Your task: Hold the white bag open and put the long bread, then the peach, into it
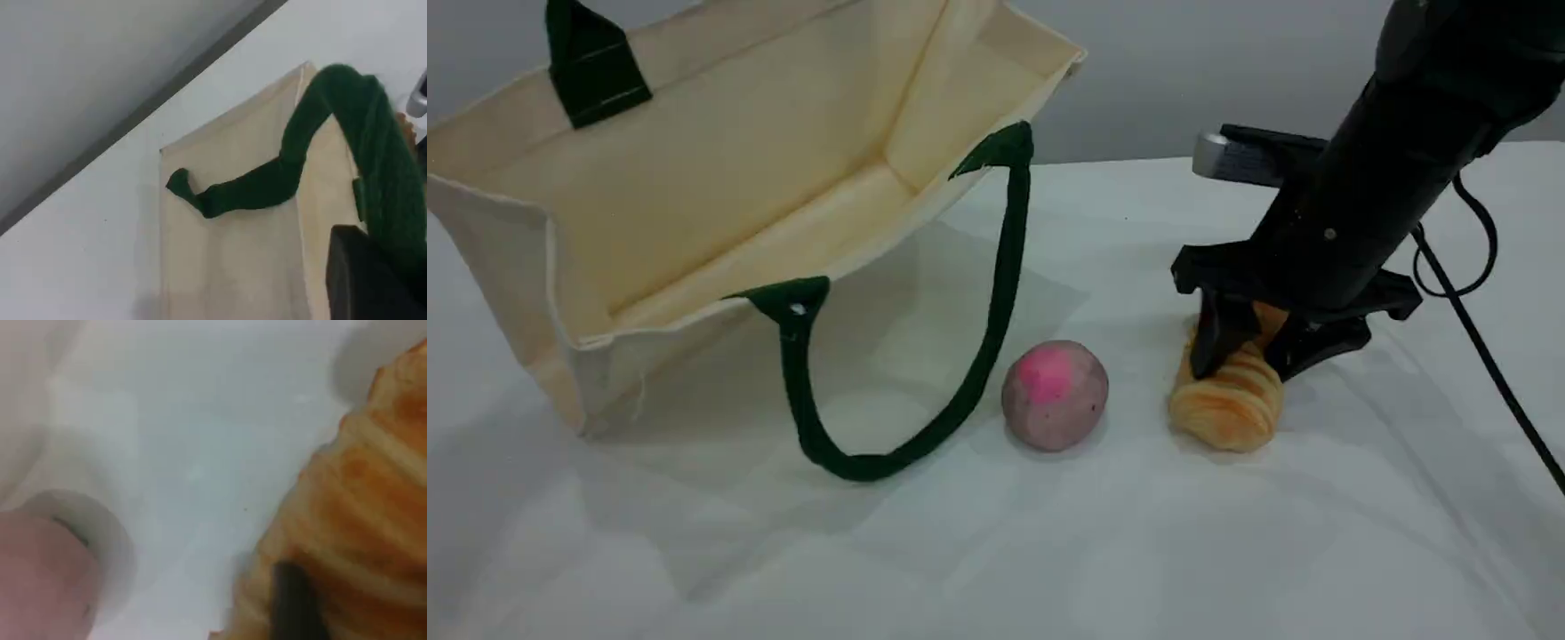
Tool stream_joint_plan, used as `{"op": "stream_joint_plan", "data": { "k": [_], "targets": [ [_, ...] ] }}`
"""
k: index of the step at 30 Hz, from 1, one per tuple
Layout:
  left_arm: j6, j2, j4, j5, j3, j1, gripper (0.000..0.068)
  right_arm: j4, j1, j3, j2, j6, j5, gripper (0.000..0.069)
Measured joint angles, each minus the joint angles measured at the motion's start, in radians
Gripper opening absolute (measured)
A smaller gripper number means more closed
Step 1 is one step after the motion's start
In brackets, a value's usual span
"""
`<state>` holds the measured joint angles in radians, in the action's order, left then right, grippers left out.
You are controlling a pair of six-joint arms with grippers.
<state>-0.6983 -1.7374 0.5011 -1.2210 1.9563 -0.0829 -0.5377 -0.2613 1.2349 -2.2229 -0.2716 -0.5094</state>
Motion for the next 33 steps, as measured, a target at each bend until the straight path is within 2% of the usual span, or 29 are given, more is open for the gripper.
{"op": "stream_joint_plan", "data": {
  "k": [4,6,15,26,33],
  "targets": [
    [0.000,0.000,-0.001,0.000,0.000,0.000,0.0087,0.004,0.002,0.000,-0.001,-0.028,-0.008,0.0185],
    [0.000,0.000,-0.001,0.000,0.000,0.000,0.0087,0.004,0.002,0.000,-0.001,-0.037,-0.011,0.0151],
    [-0.001,0.000,-0.001,0.000,0.000,0.000,0.0087,0.069,0.002,-0.005,0.053,-0.038,-0.066,0.0120],
    [-0.004,0.000,-0.004,0.000,0.000,0.000,0.0087,0.180,0.002,-0.003,0.302,0.037,-0.151,0.0106],
    [-0.017,0.000,-0.004,0.000,0.000,0.000,0.0087,0.204,0.002,-0.002,0.496,0.044,-0.272,0.0104]
  ]
}}
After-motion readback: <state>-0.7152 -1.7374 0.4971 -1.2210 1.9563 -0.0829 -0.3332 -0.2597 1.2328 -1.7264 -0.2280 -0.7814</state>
